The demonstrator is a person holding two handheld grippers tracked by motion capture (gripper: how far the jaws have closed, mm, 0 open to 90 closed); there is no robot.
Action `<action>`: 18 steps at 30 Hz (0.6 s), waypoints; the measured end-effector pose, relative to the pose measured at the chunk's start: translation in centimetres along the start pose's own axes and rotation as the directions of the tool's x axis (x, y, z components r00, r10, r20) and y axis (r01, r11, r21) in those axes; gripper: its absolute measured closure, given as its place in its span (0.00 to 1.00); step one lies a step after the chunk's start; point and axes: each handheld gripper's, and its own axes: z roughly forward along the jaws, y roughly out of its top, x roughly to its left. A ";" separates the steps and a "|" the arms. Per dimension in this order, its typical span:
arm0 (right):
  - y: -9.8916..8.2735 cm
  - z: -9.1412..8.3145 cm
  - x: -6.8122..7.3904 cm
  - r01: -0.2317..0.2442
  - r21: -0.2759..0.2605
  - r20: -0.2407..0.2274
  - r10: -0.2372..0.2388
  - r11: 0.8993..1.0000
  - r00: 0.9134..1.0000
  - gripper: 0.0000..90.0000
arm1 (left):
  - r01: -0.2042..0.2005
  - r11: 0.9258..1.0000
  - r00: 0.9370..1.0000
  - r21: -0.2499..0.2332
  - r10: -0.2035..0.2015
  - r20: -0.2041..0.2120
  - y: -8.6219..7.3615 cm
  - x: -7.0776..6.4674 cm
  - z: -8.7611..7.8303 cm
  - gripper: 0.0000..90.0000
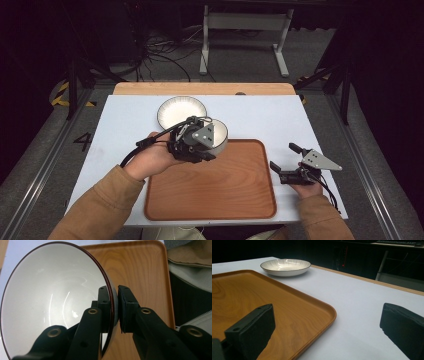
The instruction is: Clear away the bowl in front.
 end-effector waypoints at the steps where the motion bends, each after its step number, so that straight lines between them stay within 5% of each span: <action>1: 0.0 0.0 0.0 0.000 0.000 0.001 0.000 1.000 1.000 0.01 | -0.011 1.000 1.000 0.010 0.011 0.001 0.1 -0.1 0.2 0.91; 18: 0.0 0.0 0.0 -0.003 0.001 0.003 0.003 1.000 1.000 0.01 | -0.043 0.997 0.996 0.064 0.038 0.079 0.4 -1.2 3.4 0.91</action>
